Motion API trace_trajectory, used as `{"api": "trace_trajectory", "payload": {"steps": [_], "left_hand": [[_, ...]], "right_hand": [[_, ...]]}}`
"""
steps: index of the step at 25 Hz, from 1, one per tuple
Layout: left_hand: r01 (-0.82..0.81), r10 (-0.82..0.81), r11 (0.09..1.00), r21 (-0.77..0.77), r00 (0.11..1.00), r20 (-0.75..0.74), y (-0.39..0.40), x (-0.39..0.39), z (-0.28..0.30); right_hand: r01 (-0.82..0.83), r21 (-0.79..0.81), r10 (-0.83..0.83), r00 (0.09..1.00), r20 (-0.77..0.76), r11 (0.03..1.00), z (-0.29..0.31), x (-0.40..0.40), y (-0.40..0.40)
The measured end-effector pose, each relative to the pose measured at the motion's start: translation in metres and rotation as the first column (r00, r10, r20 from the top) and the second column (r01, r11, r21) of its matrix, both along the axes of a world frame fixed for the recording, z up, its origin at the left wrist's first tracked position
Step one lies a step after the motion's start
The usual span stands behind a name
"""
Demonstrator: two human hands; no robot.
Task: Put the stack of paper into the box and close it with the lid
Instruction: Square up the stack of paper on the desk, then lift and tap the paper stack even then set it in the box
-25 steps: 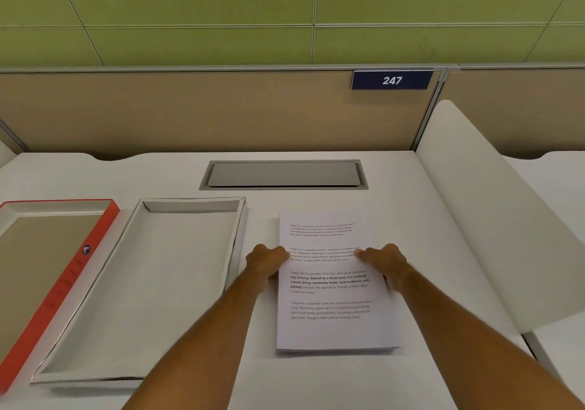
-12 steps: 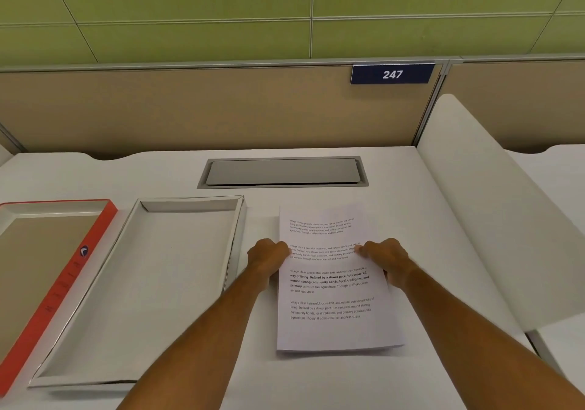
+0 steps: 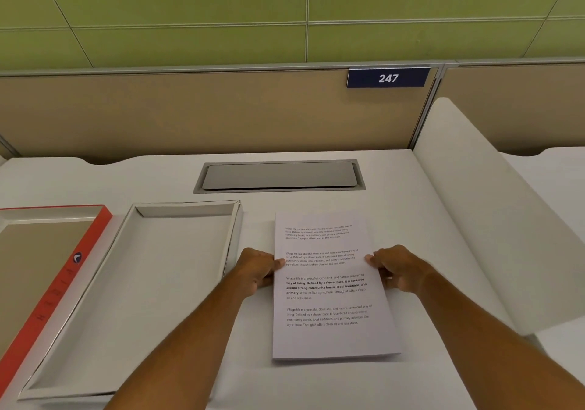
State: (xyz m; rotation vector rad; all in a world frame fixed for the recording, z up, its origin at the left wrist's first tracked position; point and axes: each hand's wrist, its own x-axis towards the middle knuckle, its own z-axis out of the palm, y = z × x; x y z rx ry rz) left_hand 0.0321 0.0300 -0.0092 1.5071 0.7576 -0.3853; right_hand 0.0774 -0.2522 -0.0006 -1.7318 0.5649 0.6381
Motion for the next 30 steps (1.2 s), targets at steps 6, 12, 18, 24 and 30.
{"api": "trace_trajectory", "payload": {"steps": [6, 12, 18, 24, 30], "left_hand": [[0.024, -0.020, 0.998, -0.064, 0.999, 0.050, 0.005, 0.000, 0.016], [0.033, -0.039, 0.999, 0.023, 0.944, 0.328, 0.007, -0.002, 0.065], [0.043, -0.137, 0.981, 0.188, 0.844, 0.519, 0.017, -0.015, 0.093], [0.056, -0.191, 0.965, 0.255, 0.818, 0.542, 0.015, -0.026, 0.096], [0.035, -0.160, 0.977, 0.208, 0.764, 0.625, -0.001, -0.022, 0.122]], "right_hand": [[-0.012, 0.007, 0.012, 0.995, 0.103, 1.000, 0.007, -0.001, 0.002], [-0.110, 0.057, 0.075, 0.896, 0.437, 0.992, 0.055, -0.003, -0.005], [-0.206, 0.071, 0.115, 0.766, 0.633, 0.976, 0.077, -0.021, -0.014], [-0.227, 0.029, 0.152, 0.735, 0.661, 0.974, 0.079, -0.027, -0.017], [-0.277, 0.179, 0.049, 0.655, 0.754, 0.944, 0.109, -0.022, 0.007]]}}
